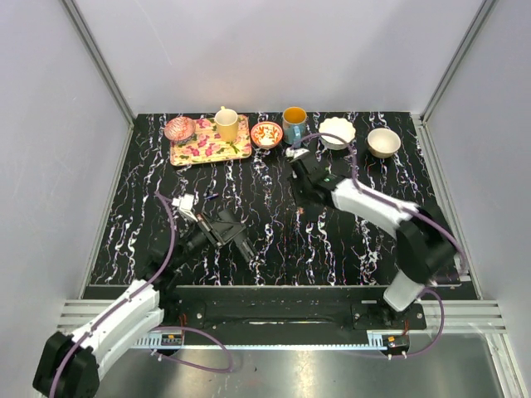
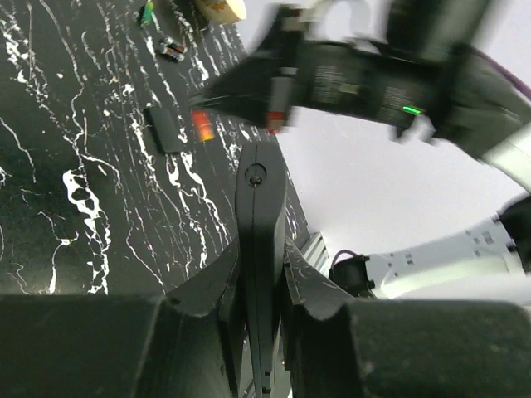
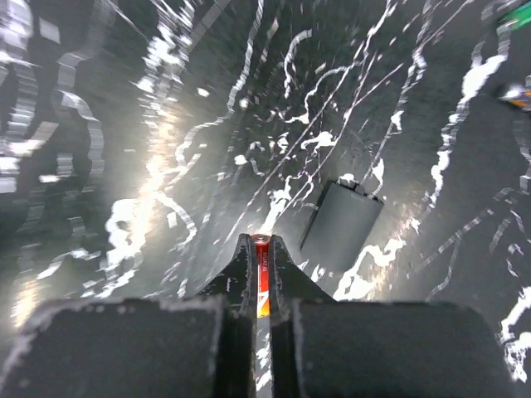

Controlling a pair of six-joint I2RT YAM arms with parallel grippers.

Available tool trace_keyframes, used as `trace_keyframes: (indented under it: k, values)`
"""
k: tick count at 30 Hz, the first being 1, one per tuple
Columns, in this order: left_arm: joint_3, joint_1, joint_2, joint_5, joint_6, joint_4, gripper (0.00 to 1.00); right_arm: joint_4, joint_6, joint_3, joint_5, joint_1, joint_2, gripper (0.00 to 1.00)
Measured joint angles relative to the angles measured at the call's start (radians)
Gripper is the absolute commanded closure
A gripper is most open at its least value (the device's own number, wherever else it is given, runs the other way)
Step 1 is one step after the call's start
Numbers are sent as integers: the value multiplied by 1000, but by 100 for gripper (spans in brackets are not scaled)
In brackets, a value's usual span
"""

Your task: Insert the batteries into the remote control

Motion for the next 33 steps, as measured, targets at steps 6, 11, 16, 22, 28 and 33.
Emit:
trace_keyframes:
  k: [6,11,16,22,28,33]
  values:
    - [95,-30,246,-9,-9,80,100,75,112,-114,59,96,-433,100]
    - [192,-44,417,-25,-37,199,100,137,163,-226,77,176,-653,100]
    - [251,-63,590,-34,-97,331,100,154,201,-313,86,216,-735,100]
    - [292,-94,701,-39,-142,415,100,222,211,-339,98,290,-769,100]
    - [301,-108,756,-39,-175,498,100,289,207,-339,100,349,-744,100]
    - [301,-109,802,-34,-214,584,100,333,193,-342,106,381,-693,100]
